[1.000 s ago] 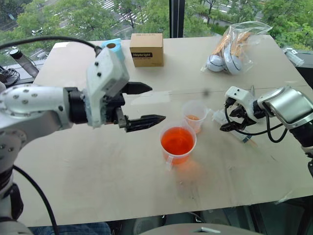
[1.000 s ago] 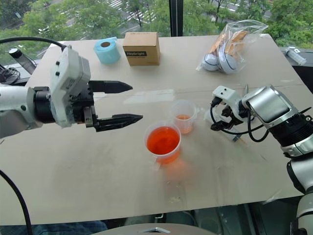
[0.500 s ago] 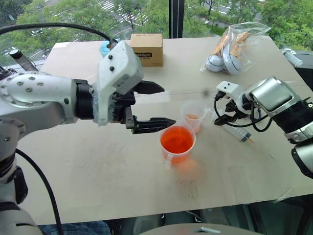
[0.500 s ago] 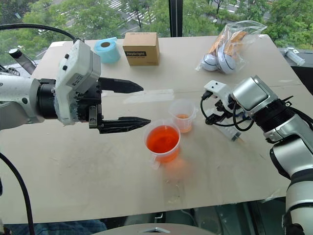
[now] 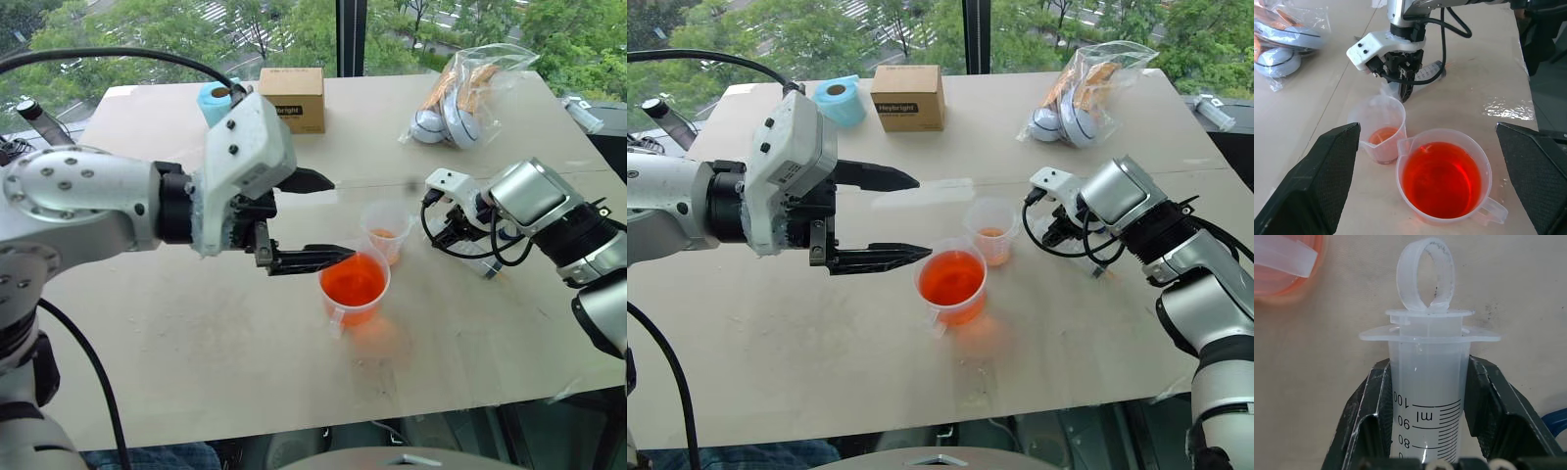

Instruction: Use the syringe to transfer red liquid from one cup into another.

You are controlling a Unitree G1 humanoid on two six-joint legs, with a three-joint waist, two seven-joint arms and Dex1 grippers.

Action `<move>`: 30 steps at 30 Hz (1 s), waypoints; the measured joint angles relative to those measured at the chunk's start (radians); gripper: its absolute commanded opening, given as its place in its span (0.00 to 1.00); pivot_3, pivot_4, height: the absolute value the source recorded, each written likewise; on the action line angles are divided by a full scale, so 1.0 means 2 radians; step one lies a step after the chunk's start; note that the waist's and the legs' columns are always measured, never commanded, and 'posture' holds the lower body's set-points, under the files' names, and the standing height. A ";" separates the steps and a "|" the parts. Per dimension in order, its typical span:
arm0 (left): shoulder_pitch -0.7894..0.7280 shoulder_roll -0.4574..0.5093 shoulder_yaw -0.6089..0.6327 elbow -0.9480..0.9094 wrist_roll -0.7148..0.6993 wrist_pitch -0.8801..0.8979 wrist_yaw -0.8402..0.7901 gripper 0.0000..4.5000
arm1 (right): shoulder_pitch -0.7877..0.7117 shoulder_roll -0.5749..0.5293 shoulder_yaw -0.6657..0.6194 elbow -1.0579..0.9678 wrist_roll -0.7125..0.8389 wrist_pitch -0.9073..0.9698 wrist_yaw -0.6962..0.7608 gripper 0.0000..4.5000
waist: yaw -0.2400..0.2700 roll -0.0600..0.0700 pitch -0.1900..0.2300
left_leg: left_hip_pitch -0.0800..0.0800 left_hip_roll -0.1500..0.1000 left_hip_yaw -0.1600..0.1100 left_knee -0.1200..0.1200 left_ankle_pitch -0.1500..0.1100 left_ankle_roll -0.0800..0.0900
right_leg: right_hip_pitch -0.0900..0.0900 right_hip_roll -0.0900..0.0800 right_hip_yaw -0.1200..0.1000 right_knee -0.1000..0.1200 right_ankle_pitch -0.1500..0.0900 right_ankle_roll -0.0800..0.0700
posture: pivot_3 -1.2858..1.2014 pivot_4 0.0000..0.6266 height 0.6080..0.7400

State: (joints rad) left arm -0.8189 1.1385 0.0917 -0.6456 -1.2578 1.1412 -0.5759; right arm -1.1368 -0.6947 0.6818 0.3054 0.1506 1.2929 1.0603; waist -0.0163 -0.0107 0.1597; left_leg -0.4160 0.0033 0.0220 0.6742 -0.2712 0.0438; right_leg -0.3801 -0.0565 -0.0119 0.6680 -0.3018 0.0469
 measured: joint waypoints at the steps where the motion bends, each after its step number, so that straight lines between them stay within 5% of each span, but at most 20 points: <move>1: 0.000 -0.002 0.000 0.001 0.008 -0.001 0.004 1.00 | -0.003 -0.005 -0.014 0.000 0.008 0.007 0.004 0.34 | 0.000 0.000 0.000 | 0.000 0.000 0.000 0.000 0.000 0.000 | 0.000 0.000 0.000 0.000 0.000 0.000 | 0.52 0.24 1.00; 11: 0.026 -0.032 0.001 0.066 0.123 -0.055 0.001 1.00 | -0.056 -0.036 -0.206 -0.040 0.052 0.076 -0.045 0.34 | 0.001 0.000 0.000 | 0.000 0.000 0.000 0.000 0.000 0.000 | 0.000 0.000 0.000 0.000 0.000 0.000 | 0.52 0.24 1.00; 20: -0.012 -0.091 0.028 0.146 0.157 -0.133 -0.066 1.00 | -0.010 0.130 -0.545 -0.269 0.159 0.157 -0.116 0.34 | 0.002 -0.003 -0.001 | 0.000 0.000 0.000 0.000 0.000 0.000 | 0.000 0.000 0.000 0.004 0.000 0.000 | 0.52 0.24 1.00; 25: -0.045 -0.107 0.028 0.181 0.158 -0.146 -0.109 1.00 | 0.044 0.231 -0.605 -0.366 0.229 0.148 -0.131 0.34 | 0.001 -0.002 -0.001 | 0.000 0.000 0.000 0.001 0.000 -0.001 | -0.001 0.001 0.000 0.005 0.000 0.000 | 0.52 0.24 1.00; 30: -0.083 -0.117 0.030 0.211 0.150 -0.148 -0.154 1.00 | 0.137 0.262 -0.591 -0.415 0.298 0.056 -0.119 0.34 | 0.000 -0.002 -0.001 | 0.001 0.000 0.000 0.001 0.000 -0.001 | 0.000 0.001 0.000 0.005 0.000 0.000 | 0.52 0.24 1.00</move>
State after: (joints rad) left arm -0.9840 0.9043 0.1509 -0.2232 -0.9576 0.8458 -0.8845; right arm -0.8622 -0.1704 -0.4998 -0.5256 0.7471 1.4046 0.8220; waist -0.0165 -0.0147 0.1580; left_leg -0.4150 0.0030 0.0228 0.6754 -0.2705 0.0427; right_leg -0.3810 -0.0543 -0.0117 0.6786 -0.3018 0.0470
